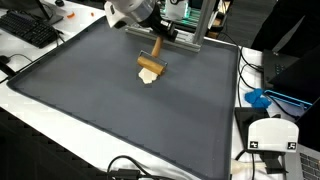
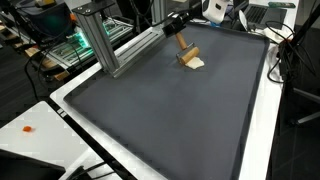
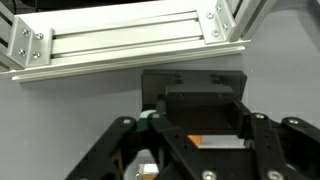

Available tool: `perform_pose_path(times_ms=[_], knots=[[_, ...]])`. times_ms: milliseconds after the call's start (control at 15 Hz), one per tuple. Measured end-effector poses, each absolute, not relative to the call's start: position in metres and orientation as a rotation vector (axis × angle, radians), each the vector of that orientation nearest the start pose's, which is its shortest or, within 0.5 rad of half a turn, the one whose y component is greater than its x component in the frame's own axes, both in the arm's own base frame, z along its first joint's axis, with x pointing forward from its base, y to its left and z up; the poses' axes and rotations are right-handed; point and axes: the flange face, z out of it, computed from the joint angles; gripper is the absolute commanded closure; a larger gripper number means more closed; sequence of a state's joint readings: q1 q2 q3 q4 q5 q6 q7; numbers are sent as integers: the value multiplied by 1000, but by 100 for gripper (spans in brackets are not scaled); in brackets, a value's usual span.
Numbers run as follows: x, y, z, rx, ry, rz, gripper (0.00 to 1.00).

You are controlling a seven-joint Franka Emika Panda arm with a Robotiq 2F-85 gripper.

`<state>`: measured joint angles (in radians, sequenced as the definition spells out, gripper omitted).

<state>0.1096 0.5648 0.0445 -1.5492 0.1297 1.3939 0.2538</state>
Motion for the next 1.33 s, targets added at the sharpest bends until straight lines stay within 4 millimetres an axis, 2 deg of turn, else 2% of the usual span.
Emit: perform_pose_path(times_ms=[1067,1333], knots=[[619,95,292,-2932,233,1020,65],[620,93,297,-2931,238,1026,65]])
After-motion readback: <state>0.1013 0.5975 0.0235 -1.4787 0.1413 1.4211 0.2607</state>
